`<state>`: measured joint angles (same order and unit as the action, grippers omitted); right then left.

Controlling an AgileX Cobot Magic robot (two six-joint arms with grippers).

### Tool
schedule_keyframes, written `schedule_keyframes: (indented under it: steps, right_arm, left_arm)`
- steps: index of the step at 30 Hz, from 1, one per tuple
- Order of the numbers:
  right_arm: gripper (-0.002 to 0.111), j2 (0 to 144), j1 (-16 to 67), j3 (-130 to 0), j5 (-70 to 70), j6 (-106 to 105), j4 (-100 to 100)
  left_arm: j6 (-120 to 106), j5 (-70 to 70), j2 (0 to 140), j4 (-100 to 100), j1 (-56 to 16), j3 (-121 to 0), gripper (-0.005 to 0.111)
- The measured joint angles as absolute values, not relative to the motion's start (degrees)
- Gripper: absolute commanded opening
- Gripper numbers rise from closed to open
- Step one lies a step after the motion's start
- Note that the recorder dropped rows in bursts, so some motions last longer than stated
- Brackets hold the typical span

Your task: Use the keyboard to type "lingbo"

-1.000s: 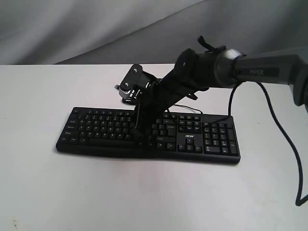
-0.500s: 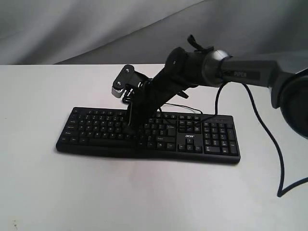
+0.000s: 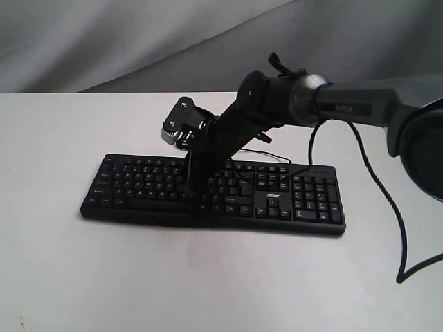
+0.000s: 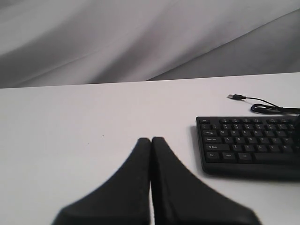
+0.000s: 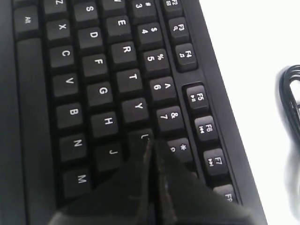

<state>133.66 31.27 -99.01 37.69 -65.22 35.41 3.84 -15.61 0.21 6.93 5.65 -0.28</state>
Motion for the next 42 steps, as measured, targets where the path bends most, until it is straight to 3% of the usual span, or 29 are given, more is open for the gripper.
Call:
schedule_keyframes:
  steps: [42]
  right_arm:
    - [0.000,133.24,34.79,-99.47,41.62,-64.72,35.42]
  left_arm:
    - [3.84,-15.61,0.21,6.93,5.65,-0.28,0.001]
